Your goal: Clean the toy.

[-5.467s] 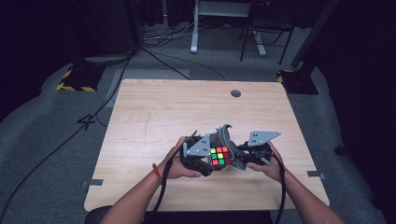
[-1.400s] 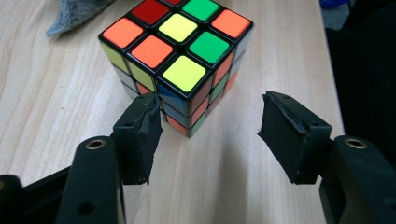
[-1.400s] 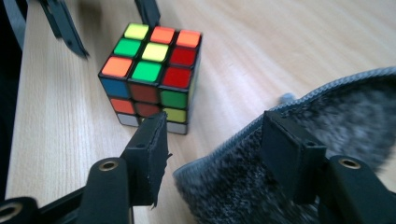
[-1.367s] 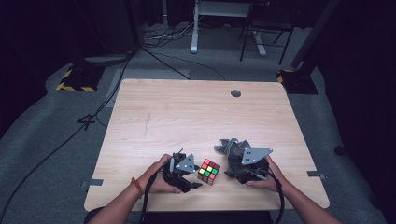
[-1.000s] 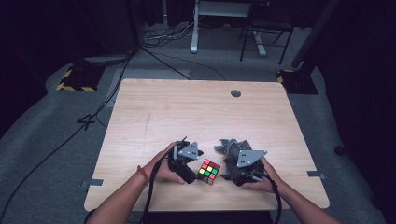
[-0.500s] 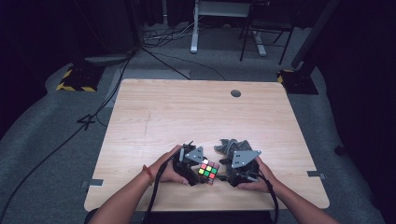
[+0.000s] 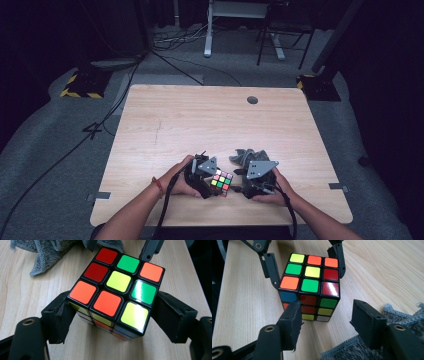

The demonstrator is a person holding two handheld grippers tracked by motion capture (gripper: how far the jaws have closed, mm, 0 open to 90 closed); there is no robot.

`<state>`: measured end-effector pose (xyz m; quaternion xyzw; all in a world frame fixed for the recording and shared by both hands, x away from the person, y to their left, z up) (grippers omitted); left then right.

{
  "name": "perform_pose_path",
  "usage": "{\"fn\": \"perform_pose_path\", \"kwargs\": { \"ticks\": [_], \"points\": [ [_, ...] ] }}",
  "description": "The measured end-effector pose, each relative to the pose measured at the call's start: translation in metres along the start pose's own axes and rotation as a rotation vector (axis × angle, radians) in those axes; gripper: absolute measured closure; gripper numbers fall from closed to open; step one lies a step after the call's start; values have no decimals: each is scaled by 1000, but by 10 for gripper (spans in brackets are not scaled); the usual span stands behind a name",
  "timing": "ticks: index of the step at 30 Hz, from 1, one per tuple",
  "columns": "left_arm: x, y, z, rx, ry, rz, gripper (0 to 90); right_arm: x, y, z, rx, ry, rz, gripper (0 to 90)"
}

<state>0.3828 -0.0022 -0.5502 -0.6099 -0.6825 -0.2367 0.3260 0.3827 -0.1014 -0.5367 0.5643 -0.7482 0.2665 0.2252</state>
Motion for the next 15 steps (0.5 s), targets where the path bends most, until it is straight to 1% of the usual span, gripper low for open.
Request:
{"fn": "perform_pose_path", "kwargs": {
  "ticks": [1,3,5,8,9,10,11,12,14,15],
  "points": [
    [0,1,0,-6,4,-2,215,0,0,0,1,-4,4,417],
    [1,2,1,-2,6,-8,222,-1,-1,-1,3,-5,18,417],
    [2,2,2,5,3,-5,225,0,-2,-3,-2,-19,21,417],
    [4,6,1,27,-10,3,232,0,-3,-3,-12,-18,32,436],
    [4,6,1,27,-10,7,230,-1,-4,-3,-18,-21,34,443],
    [5,8,1,26,-16,2,223,-1,-5,-3,-28,-24,30,446],
    [5,10,-1,29,-24,-6,193,-2,-5,-2,-29,-20,29,448],
    [5,11,-2,36,-26,-2,153,-3,-5,-1,-27,-15,30,448],
    [5,12,-2,27,-21,2,165,-4,-6,0,-26,-8,32,449],
    [4,12,-2,27,-21,6,154,-4,-6,0,-27,-8,31,449]
  ]
}}
Point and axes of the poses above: each handheld gripper's, and its own axes: x roughly backward along the jaws, z roughly out of its underside, y roughly to its left, the point moved 10 cm from there along -x, roughly forward along the jaws, and after that the axes turned 4 degrees about x, right-handed, at the moved point
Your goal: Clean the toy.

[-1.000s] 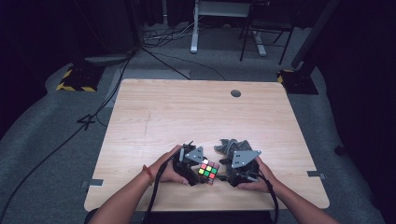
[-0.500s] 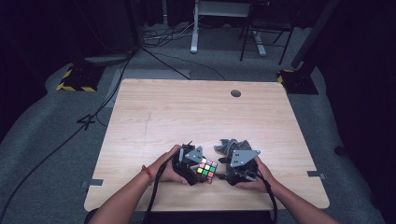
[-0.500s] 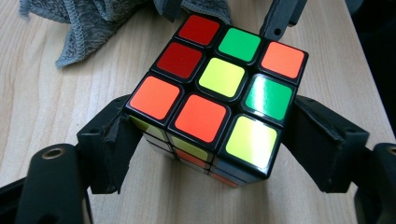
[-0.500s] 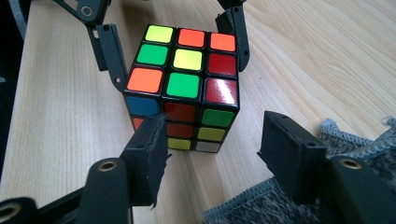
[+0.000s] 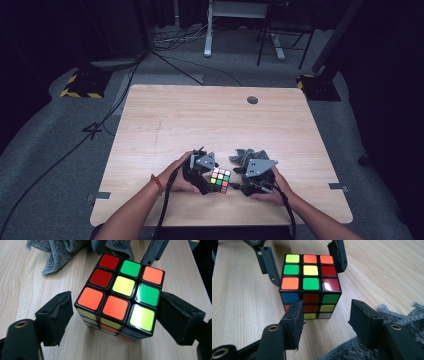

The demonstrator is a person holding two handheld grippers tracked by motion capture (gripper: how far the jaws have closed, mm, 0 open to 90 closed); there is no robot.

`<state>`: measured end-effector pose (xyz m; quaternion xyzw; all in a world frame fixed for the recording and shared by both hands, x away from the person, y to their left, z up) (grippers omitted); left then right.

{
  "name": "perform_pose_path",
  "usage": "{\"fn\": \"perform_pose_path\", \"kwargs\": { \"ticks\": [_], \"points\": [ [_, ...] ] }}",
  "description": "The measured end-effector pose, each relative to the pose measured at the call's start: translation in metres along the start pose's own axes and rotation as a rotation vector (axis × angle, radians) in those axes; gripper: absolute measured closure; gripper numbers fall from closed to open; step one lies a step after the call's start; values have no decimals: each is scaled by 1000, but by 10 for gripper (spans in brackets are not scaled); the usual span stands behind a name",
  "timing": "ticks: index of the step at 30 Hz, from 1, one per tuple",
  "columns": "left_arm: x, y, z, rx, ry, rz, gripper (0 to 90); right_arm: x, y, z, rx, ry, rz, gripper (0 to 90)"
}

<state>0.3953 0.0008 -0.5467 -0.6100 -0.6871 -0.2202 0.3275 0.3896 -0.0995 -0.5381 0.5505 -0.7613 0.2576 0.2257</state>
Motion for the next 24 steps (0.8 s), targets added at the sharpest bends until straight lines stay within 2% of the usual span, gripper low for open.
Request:
{"fn": "perform_pose_path", "kwargs": {
  "ticks": [2,3,4,6,11,16,24],
  "points": [
    [-3,-2,2,4,18,12,160,-1,-1,0,-1,2,3,450],
    [-4,-5,3,-8,32,29,163,-1,-2,-1,-1,1,4,449],
    [-5,-5,3,-12,33,20,195,-2,-2,-2,-9,0,4,446],
    [-6,-5,3,-17,38,-8,203,-2,-2,-2,0,3,-3,438],
    [-3,-3,5,2,26,-14,242,-3,-4,-3,7,7,7,432],
    [-1,-1,9,12,22,-24,244,-4,-6,-9,6,-18,13,427],
    [4,3,18,7,49,-39,247,-8,-6,-21,19,-42,24,431]
  ]
}}
Point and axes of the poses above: each handheld gripper's, and its own axes: x roughly backward along the jaws, z roughly out of its underside, y roughly to its left, the point moved 10 cm from there along -x, roughly forward along the jaws, and after that the axes turned 4 degrees about x, right-handed, at the moved point
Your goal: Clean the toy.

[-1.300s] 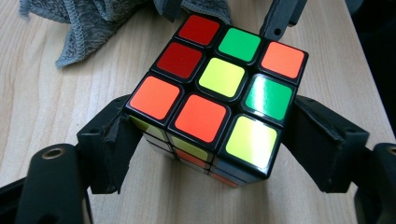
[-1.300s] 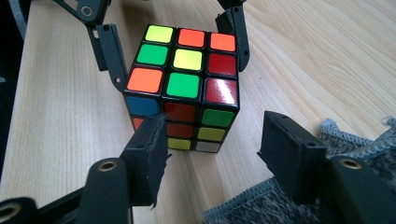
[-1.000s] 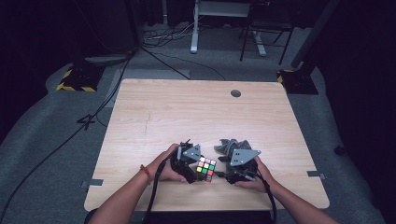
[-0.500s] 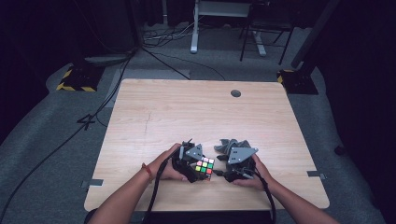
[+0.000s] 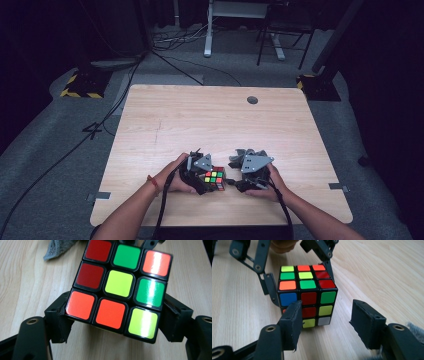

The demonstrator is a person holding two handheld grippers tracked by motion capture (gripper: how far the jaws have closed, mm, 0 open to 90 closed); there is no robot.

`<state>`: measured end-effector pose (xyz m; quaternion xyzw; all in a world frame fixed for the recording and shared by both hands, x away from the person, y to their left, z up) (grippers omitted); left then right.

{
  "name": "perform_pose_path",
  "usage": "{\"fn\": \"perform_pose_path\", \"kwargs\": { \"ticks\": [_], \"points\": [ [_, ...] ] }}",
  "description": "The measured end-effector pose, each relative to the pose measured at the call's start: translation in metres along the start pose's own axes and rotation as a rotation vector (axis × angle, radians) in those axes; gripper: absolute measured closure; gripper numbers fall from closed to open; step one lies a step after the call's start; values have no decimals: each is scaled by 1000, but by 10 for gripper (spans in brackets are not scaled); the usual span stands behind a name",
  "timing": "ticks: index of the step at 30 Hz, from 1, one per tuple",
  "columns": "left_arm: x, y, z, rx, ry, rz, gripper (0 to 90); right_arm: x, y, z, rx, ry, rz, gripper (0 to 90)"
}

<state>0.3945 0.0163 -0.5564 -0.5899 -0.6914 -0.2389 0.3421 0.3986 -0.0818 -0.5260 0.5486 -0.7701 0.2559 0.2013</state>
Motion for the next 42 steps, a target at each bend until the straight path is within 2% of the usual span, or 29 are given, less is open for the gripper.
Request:
{"fn": "perform_pose_path", "kwargs": {
  "ticks": [9,11,15,17,19,21,28,31,32,34,39,42],
  "points": [
    [5,3,16,-4,70,-13,257,-9,2,-21,34,-24,-1,439],
    [7,5,16,18,55,-5,260,-11,3,-27,38,-30,-4,454],
    [11,9,20,43,60,-16,220,-20,3,-34,53,-6,-24,464],
    [11,9,24,39,82,-17,213,-23,4,-39,54,-8,-43,481],
    [9,9,26,57,81,-2,202,-26,6,-46,63,-12,-59,520],
    [7,8,28,44,99,-5,188,-28,6,-53,82,-26,-40,544],
    [10,11,28,55,88,-29,159,-38,1,-59,46,-30,-57,581],
    [17,12,27,55,50,-36,184,-46,4,-56,66,13,-57,566],
    [19,12,27,66,41,-38,171,-48,5,-57,52,4,-71,568],
    [23,12,29,73,39,-42,185,-50,4,-58,61,11,-51,578],
    [26,12,30,75,29,-52,179,-53,5,-61,43,10,-67,575],
    [27,12,30,86,27,-74,166,-53,5,-60,42,20,-62,521]
  ]
}}
Point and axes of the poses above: each handheld gripper's, and its own axes: x roughly backward along the jaws, z roughly out of its underside, y roughly to its left, the point moved 10 cm from there along -x, roughly forward along the jaws, and after that the axes turned 4 degrees about x, right-handed, at the moved point
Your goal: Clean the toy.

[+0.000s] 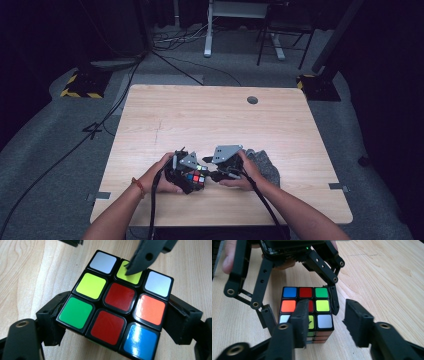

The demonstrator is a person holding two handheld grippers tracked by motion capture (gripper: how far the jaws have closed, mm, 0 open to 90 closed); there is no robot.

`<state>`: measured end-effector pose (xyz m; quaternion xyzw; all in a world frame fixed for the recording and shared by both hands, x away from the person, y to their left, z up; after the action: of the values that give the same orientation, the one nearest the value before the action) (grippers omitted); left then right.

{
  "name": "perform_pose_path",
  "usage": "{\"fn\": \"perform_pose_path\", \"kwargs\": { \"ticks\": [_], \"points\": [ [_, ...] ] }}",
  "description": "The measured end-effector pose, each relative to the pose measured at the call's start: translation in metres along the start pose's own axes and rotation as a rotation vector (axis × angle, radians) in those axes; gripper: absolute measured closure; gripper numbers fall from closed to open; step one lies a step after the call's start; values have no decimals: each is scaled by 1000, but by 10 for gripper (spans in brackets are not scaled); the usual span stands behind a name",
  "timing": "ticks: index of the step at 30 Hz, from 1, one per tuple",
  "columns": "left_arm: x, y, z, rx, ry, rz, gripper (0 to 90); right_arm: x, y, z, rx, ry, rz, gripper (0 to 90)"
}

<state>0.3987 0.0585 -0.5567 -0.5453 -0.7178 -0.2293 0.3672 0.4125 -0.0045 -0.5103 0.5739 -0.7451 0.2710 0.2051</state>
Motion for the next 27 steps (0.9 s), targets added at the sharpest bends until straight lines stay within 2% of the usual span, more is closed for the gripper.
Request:
{"fn": "perform_pose_path", "kwargs": {
  "ticks": [2,5,8,10,12,16,19,22,25,27],
  "points": [
    [0,-1,1,19,-8,-13,162,3,-3,2,4,7,10,504],
    [4,-3,4,27,-15,-44,162,8,-7,7,-32,-3,10,495],
    [12,-1,10,40,-13,-85,207,14,-8,17,-41,13,10,482],
    [18,3,12,62,-41,-101,190,17,-8,22,-44,24,5,482],
    [24,7,17,69,-33,-116,168,18,-8,27,-43,37,3,479],
    [32,19,26,114,-48,-151,169,25,-7,33,-44,45,3,472],
    [33,26,28,144,-58,-160,167,37,-10,39,-45,43,19,466],
    [32,36,27,174,-60,-203,161,49,-15,49,-63,50,36,464],
    [28,39,24,186,-56,-180,190,66,-23,63,-81,65,64,464],
    [24,36,22,173,-52,-154,187,77,-27,73,-104,74,81,463]
  ]
}}
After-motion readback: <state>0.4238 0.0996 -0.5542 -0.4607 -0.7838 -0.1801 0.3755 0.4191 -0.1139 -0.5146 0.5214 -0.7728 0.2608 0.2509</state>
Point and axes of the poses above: each handheld gripper's, and its own axes: x roughly backward along the jaws, z roughly out of its underside, y roughly to its left, the point moved 10 cm from there along -x, roughly forward along the jaws, and after that the axes turned 4 degrees about x, right-handed, at the moved point
